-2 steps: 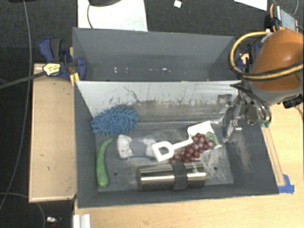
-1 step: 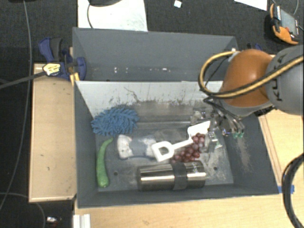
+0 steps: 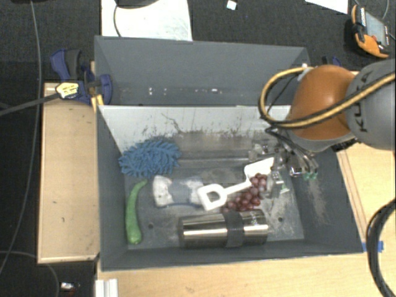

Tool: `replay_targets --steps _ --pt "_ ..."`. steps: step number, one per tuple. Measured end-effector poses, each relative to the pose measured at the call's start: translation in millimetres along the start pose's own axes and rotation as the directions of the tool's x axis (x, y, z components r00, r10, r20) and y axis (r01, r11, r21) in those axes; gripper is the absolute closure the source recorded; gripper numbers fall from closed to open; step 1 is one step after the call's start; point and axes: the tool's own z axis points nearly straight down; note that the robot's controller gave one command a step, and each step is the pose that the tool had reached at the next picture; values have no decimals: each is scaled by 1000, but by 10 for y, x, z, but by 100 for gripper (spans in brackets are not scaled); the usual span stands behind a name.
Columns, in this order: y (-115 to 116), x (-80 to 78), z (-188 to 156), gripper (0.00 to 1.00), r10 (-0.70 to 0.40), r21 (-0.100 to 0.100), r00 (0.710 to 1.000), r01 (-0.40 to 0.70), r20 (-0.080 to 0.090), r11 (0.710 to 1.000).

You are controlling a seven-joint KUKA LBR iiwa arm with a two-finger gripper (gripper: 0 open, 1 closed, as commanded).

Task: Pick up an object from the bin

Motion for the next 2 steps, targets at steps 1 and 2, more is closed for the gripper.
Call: replay_targets --steps 1,2 --pt "-159 126 523 0 -170 3 985 170 21 985" --pt "84 69 535 0 22 4 1000 -23 19 1000"
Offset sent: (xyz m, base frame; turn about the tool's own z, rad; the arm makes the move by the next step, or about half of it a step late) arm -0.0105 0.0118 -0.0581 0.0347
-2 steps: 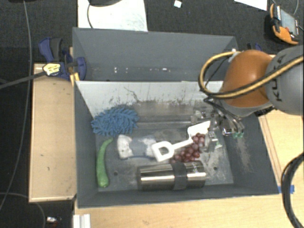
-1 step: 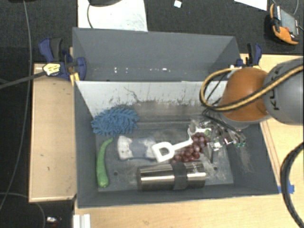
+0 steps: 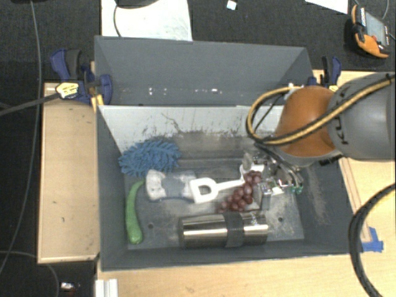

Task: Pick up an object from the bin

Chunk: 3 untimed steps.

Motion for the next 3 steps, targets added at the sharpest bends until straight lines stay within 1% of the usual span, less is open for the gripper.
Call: replay_targets --steps 1,2,3 --pt "8 54 -942 0 -97 -5 995 97 -6 995" --pt "30 -31 -208 0 -15 -2 1000 15 2 1000" --pt "60 -32 -19 0 -5 1 1000 5 23 1000"
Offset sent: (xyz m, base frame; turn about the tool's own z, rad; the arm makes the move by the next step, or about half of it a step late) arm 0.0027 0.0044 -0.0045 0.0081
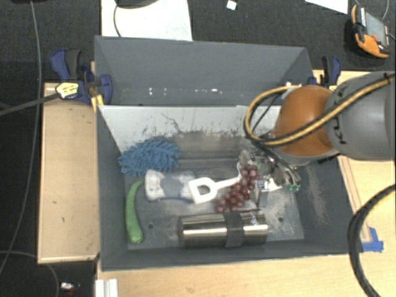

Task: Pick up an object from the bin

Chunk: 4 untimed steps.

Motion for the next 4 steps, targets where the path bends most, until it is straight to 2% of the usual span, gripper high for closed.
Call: replay_targets --steps 1,2,3,4 --pt "-183 24 -329 0 -443 -2 896 443 -3 896" --pt "-5 -25 -76 0 -36 0 999 36 -2 999" --pt "68 -3 -40 100 -410 14 912 410 13 912" --pt "68 -3 -40 100 -410 14 912 410 13 912"
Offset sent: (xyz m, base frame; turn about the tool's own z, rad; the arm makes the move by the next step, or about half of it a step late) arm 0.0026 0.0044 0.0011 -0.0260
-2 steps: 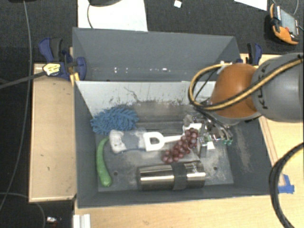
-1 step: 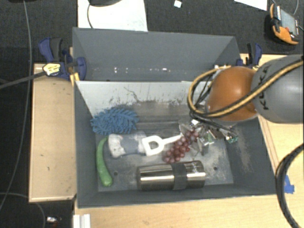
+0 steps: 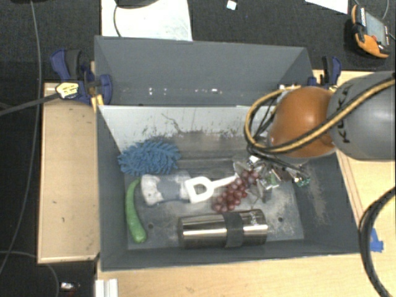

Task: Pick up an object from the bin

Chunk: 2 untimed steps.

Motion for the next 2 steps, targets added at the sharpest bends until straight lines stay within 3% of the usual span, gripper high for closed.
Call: replay_targets --steps 1,2 --pt "9 -120 -13 100 15 7 1000 -16 9 1000" --pt "16 -94 -195 100 15 3 1000 -15 4 1000"
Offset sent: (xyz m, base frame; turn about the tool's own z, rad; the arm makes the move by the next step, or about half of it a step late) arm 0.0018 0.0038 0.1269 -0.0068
